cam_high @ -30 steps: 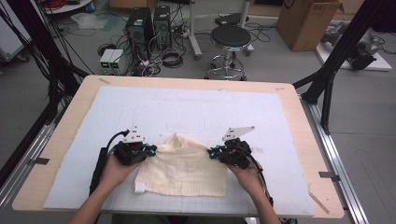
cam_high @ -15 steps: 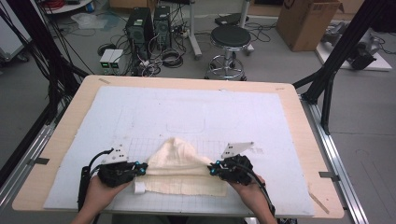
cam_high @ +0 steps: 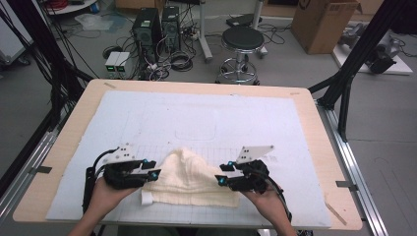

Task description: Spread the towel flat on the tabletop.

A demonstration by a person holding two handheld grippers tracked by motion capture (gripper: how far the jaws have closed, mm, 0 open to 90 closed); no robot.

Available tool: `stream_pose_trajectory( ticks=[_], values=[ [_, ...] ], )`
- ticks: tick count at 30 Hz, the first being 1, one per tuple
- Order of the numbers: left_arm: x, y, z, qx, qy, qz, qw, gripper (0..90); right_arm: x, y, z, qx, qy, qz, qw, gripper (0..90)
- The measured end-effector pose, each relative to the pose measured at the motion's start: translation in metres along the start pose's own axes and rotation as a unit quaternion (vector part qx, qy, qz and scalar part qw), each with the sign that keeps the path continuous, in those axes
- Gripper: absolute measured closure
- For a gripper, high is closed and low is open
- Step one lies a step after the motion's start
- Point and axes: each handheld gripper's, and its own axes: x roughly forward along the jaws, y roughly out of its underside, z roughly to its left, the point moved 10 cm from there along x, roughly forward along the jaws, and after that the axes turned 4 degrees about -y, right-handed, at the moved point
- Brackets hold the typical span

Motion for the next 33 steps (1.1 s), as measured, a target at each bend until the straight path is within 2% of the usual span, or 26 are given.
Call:
stream_pose_trajectory(
  ticks=[2, 3, 5, 8, 11, 14, 17, 18, 21, 24, 30, 33],
  values=[
    [0.012, -0.007, 0.007, -0.009, -0.005, 0.006, 0.9999, 58.4, 0.003, -0.007, -0.012, 0.001, 0.019, 0.002, 0.9998, 60.2],
    [0.017, -0.007, 0.01, -0.001, -0.013, 0.017, 0.9998, 58.4, 0.007, -0.008, -0.018, 0.004, 0.028, 0.008, 0.9996, 60.5],
    [0.029, -0.007, 0.015, -0.008, -0.014, 0.028, 0.9995, 57.6, 0.017, -0.007, -0.033, 0.013, 0.036, 0.015, 0.9991, 61.5],
    [0.041, 0.0, 0.02, -0.014, -0.017, 0.048, 0.9986, 58.0, 0.034, 0.003, -0.049, 0.023, 0.046, 0.05, 0.9974, 63.7],
    [0.049, 0.011, 0.023, -0.014, -0.013, 0.083, 0.9964, 58.3, 0.048, 0.013, -0.054, 0.038, 0.027, 0.074, 0.9962, 64.1],
    [0.053, 0.015, 0.023, -0.01, -0.011, 0.091, 0.9957, 60.4, 0.059, 0.021, -0.054, 0.04, 0.018, 0.096, 0.9944, 66.6],
    [0.054, 0.02, 0.021, -0.001, -0.015, 0.105, 0.9944, 70.8, 0.064, 0.024, -0.052, 0.032, 0.015, 0.104, 0.9939, 72.8],
    [0.054, 0.022, 0.021, 0.009, -0.015, 0.112, 0.9936, 74.9, 0.064, 0.024, -0.049, 0.033, 0.002, 0.106, 0.9938, 78.4],
    [0.053, 0.022, 0.019, 0.015, -0.02, 0.105, 0.9942, 83.7, 0.064, 0.025, -0.043, 0.032, -0.018, 0.111, 0.9932, 86.3],
    [0.047, 0.022, 0.019, 0.024, -0.026, 0.099, 0.9945, 84.9, 0.06, 0.025, -0.04, 0.023, -0.017, 0.114, 0.9931, 87.6],
    [0.028, 0.018, 0.019, 0.011, -0.034, 0.061, 0.9975, 84.5, 0.043, 0.015, -0.039, 0.024, -0.004, 0.082, 0.9964, 88.0],
    [0.022, 0.017, 0.026, -0.004, -0.042, 0.046, 0.998, 84.0, 0.031, 0.012, -0.043, 0.017, 0.018, 0.07, 0.9972, 88.0]
  ],
)
